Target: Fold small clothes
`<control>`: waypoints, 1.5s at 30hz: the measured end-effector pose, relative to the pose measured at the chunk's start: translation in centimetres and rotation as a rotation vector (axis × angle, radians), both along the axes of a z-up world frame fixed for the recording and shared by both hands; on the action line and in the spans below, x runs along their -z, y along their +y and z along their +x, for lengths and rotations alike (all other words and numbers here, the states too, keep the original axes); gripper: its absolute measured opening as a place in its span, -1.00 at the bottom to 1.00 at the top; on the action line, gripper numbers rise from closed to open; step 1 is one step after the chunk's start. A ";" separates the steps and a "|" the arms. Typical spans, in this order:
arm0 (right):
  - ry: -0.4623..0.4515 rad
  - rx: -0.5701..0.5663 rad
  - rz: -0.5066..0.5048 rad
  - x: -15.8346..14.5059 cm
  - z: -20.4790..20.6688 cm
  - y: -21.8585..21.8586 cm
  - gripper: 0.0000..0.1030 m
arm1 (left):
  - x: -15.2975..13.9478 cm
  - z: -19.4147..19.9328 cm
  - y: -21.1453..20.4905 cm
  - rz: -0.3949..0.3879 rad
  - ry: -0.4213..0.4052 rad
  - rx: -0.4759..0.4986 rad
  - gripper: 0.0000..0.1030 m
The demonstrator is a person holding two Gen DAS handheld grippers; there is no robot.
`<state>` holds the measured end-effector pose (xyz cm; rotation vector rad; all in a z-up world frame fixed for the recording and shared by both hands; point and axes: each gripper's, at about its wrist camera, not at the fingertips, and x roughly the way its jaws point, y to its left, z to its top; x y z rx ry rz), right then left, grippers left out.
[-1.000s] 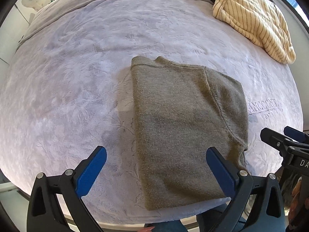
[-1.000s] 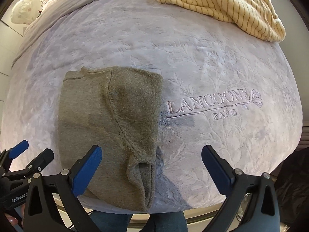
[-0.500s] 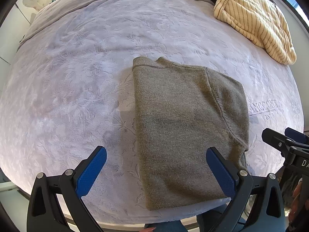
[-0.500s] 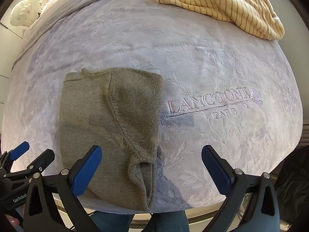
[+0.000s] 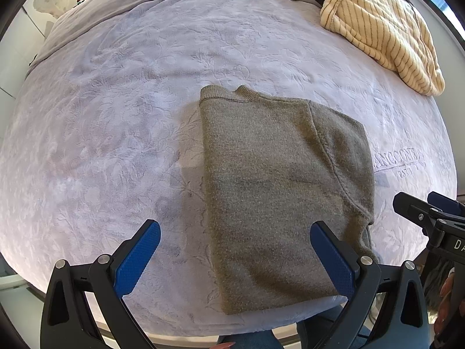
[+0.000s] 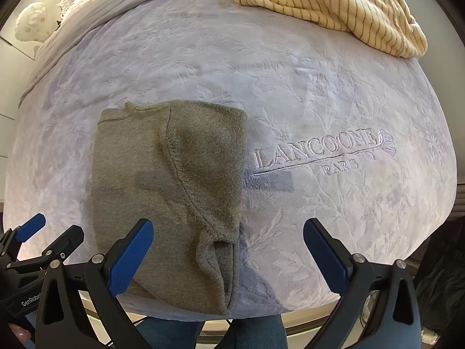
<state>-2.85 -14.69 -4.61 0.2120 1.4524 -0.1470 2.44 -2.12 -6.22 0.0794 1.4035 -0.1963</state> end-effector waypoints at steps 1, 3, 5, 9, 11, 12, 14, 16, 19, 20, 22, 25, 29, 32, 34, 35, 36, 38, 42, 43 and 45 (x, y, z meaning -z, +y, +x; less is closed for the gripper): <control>0.000 0.000 0.000 0.0 0.0 0.0 0.99 | 0.0 0.0 0.1 0.000 -0.001 0.001 1.00; 0.000 0.000 0.001 0.0 0.0 0.0 0.99 | 0.0 -0.1 0.1 0.001 0.000 0.000 1.00; 0.000 0.000 0.001 0.0 0.0 0.1 0.99 | -0.1 -0.1 0.1 0.000 -0.001 0.000 1.00; 0.000 0.001 0.001 0.0 0.0 0.2 0.99 | 0.0 -0.1 0.1 0.000 -0.001 0.000 1.00; 0.000 0.001 0.001 0.0 0.0 0.1 0.99 | 0.0 0.0 0.1 0.000 -0.001 0.001 1.00; 0.001 0.000 0.000 0.0 0.0 0.2 0.99 | 0.0 -0.1 0.1 0.000 -0.001 0.001 1.00; 0.002 0.001 0.001 0.0 -0.1 0.4 0.99 | 0.0 0.0 0.1 0.000 0.000 0.002 1.00; 0.004 0.001 0.001 0.1 -0.1 0.5 0.99 | -0.1 0.0 0.3 -0.001 0.000 0.003 1.00; 0.003 0.001 0.001 0.1 -0.1 0.5 0.99 | -0.1 0.0 0.4 0.002 0.001 0.005 1.00; 0.003 0.001 0.001 0.1 -0.1 0.5 0.99 | -0.1 0.1 0.5 0.001 0.002 0.004 1.00; 0.004 0.002 0.002 0.1 -0.1 0.5 0.99 | -0.1 0.1 0.7 0.001 0.002 0.003 1.00; 0.004 0.001 0.001 0.1 -0.1 0.4 0.99 | -0.1 0.1 0.7 0.001 0.002 0.004 1.00; 0.006 0.000 0.002 0.1 0.0 0.4 0.99 | -0.1 0.1 0.7 0.001 0.003 0.004 1.00; 0.007 0.000 0.003 0.1 -0.1 0.4 0.99 | 0.0 0.1 0.7 0.001 0.003 0.001 1.00; 0.007 0.000 0.002 0.1 -0.1 0.5 0.99 | -0.1 0.0 0.7 0.004 0.001 -0.001 1.00; 0.007 0.000 0.003 0.1 -0.1 0.4 0.99 | 0.0 -0.1 0.5 0.005 0.001 -0.004 1.00; 0.007 0.000 0.003 0.1 -0.1 0.5 0.99 | 0.0 -0.1 0.5 0.008 -0.002 -0.004 1.00; 0.006 -0.004 0.003 0.1 -0.1 0.4 0.99 | -0.1 -0.2 0.3 0.015 -0.009 -0.007 1.00; 0.008 -0.007 0.002 0.1 -0.1 0.3 0.99 | -0.2 -0.2 0.4 0.018 -0.016 -0.012 1.00; 0.009 -0.007 0.001 0.2 -0.1 0.4 0.99 | -0.2 -0.2 0.5 0.017 -0.016 -0.015 1.00; 0.011 -0.010 0.001 0.2 -0.1 0.4 0.99 | -0.1 -0.3 0.6 0.019 -0.014 -0.015 1.00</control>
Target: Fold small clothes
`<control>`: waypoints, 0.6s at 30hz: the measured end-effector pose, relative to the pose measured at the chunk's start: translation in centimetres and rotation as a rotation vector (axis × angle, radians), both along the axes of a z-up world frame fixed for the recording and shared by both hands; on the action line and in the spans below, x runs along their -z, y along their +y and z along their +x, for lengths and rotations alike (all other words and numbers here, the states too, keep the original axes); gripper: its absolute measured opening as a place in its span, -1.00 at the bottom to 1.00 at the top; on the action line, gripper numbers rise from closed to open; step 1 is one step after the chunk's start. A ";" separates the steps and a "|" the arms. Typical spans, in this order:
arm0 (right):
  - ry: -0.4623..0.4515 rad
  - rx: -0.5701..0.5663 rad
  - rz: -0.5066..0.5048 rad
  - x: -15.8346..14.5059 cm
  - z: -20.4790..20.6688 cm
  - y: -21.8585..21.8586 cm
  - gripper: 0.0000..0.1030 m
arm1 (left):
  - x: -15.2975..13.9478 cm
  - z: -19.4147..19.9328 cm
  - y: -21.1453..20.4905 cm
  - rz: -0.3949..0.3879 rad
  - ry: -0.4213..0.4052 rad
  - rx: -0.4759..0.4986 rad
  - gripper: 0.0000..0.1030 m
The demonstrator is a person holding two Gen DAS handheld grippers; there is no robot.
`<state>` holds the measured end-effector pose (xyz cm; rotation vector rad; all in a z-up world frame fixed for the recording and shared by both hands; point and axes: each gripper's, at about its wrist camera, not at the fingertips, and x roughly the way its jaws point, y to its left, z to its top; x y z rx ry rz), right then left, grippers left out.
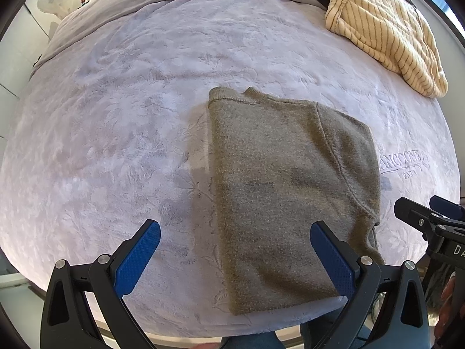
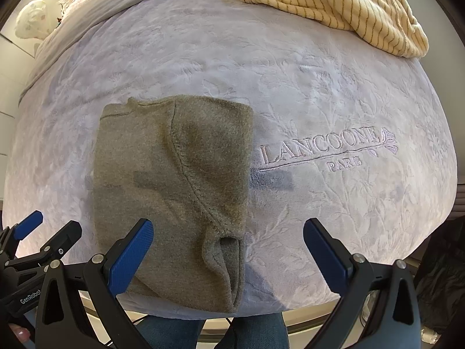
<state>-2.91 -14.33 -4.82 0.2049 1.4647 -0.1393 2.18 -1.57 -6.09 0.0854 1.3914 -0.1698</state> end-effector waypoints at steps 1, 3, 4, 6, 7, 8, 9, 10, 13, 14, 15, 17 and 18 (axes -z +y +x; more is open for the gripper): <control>0.001 -0.001 0.000 0.0 0.0 0.0 0.99 | 0.0 0.0 0.0 0.002 -0.001 0.000 1.00; 0.003 -0.004 -0.001 0.1 -0.1 0.2 0.99 | 0.0 0.0 0.2 0.006 -0.006 0.000 1.00; 0.004 -0.005 -0.001 0.1 -0.1 0.2 0.99 | 0.0 -0.1 0.2 0.006 -0.007 0.000 1.00; 0.005 -0.007 -0.003 0.1 -0.2 0.3 0.99 | 0.0 -0.1 0.2 0.006 -0.009 -0.002 1.00; 0.005 -0.008 -0.004 0.1 -0.2 0.3 0.99 | 0.0 -0.1 0.3 0.005 -0.010 -0.002 1.00; 0.005 -0.008 -0.004 0.1 -0.2 0.4 0.99 | 0.0 -0.2 0.3 0.005 -0.011 -0.001 1.00; 0.004 -0.009 -0.005 0.1 -0.2 0.4 0.99 | 0.0 -0.2 0.3 0.006 -0.013 -0.001 1.00; 0.004 -0.008 -0.006 0.1 -0.2 0.4 0.99 | 0.0 -0.2 0.4 0.007 -0.016 0.000 1.00; 0.006 -0.008 -0.007 0.2 -0.3 0.6 0.99 | 0.0 -0.2 0.5 0.008 -0.022 -0.002 1.00; 0.008 -0.009 -0.008 0.2 -0.3 0.7 0.99 | 0.0 -0.3 0.6 0.008 -0.023 -0.004 1.00; 0.009 -0.009 -0.009 0.2 -0.4 0.7 0.99 | 0.0 -0.3 0.7 0.007 -0.024 -0.005 1.00; 0.012 -0.011 -0.011 0.3 -0.4 0.9 0.99 | 0.0 -0.3 0.8 0.003 -0.023 -0.008 1.00; 0.012 -0.011 -0.011 0.4 -0.4 1.0 0.99 | 0.1 -0.2 0.9 0.001 -0.021 -0.010 1.00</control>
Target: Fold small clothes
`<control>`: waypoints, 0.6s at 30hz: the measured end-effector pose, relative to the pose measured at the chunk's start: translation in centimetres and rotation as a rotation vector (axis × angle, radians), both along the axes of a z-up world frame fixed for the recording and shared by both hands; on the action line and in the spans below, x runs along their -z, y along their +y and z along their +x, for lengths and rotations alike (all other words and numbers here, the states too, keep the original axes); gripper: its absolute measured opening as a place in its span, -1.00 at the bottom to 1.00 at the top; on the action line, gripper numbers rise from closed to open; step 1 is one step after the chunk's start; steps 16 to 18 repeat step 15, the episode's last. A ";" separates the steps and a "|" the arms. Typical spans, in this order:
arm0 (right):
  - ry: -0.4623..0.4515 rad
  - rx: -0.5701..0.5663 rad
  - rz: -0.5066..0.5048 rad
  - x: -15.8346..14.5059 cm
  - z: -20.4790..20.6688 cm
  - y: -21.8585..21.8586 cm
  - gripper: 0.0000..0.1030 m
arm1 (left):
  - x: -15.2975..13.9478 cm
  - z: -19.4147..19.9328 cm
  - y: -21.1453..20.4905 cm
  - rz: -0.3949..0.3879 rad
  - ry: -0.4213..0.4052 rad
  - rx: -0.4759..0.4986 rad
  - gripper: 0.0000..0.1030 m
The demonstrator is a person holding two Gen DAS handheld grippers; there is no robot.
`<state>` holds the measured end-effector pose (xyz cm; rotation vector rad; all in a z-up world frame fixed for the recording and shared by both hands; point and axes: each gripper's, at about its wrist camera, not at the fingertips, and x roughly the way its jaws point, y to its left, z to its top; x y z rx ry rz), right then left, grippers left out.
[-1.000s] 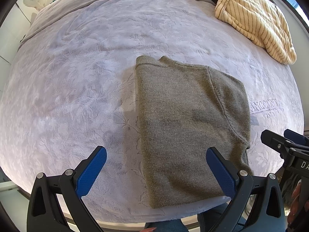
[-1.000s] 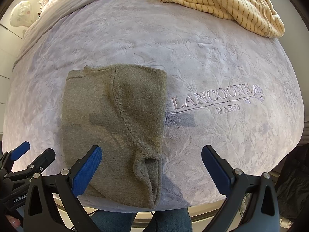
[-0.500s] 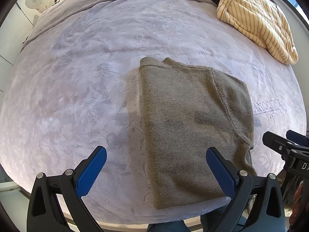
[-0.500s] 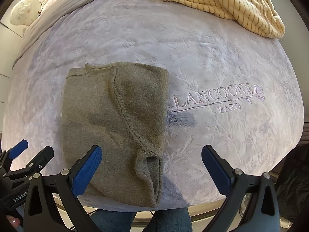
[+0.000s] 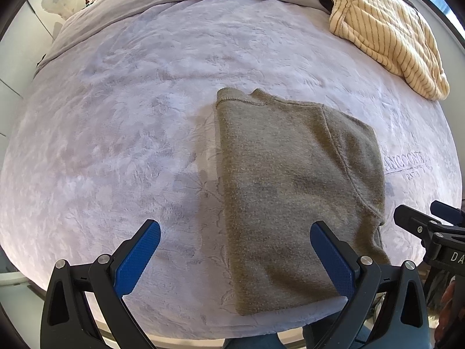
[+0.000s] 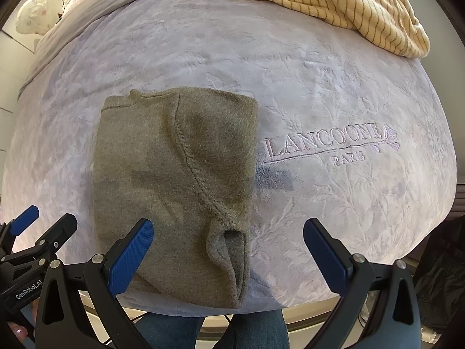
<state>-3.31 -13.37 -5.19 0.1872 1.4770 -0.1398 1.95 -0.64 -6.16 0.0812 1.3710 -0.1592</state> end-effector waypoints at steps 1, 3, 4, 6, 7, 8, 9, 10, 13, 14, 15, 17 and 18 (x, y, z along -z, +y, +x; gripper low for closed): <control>0.001 0.000 0.001 0.1 0.0 0.1 0.99 | 0.0 0.0 0.1 -0.001 0.002 -0.003 1.00; 0.004 0.003 0.002 0.2 -0.1 0.2 0.99 | 0.2 0.0 0.3 -0.006 0.006 -0.008 1.00; 0.005 0.004 0.001 0.2 -0.2 0.3 0.99 | 0.2 0.0 0.4 -0.012 0.009 -0.010 1.00; 0.006 0.005 0.000 0.3 -0.3 0.4 0.99 | 0.1 0.0 0.5 -0.020 0.003 -0.015 1.00; 0.007 0.005 0.000 0.3 -0.3 0.4 0.99 | 0.1 -0.1 0.6 -0.020 -0.003 -0.016 1.00; 0.009 0.006 0.000 0.4 -0.3 0.4 0.99 | 0.0 -0.1 0.6 -0.020 -0.009 -0.013 1.00; 0.010 0.006 0.000 0.4 -0.4 0.5 0.99 | 0.0 -0.1 0.6 -0.019 -0.014 -0.008 1.00; 0.012 0.007 0.000 0.5 -0.4 0.5 0.99 | 0.0 -0.2 0.5 -0.020 -0.014 -0.008 1.00; 0.012 0.007 -0.003 0.5 -0.4 0.5 0.99 | 0.0 -0.2 0.6 -0.028 -0.009 -0.008 1.00; 0.012 0.008 -0.004 0.5 -0.4 0.6 0.99 | 0.0 -0.2 0.6 -0.029 -0.007 -0.010 1.00; 0.012 0.008 -0.004 0.5 -0.4 0.6 0.99 | 0.1 -0.2 0.7 -0.031 -0.003 -0.011 1.00; 0.012 0.008 -0.004 0.5 -0.4 0.6 0.99 | 0.1 -0.2 0.7 -0.031 -0.003 -0.011 1.00; 0.012 0.008 -0.004 0.5 -0.4 0.6 0.99 | 0.1 -0.2 0.7 -0.031 -0.003 -0.011 1.00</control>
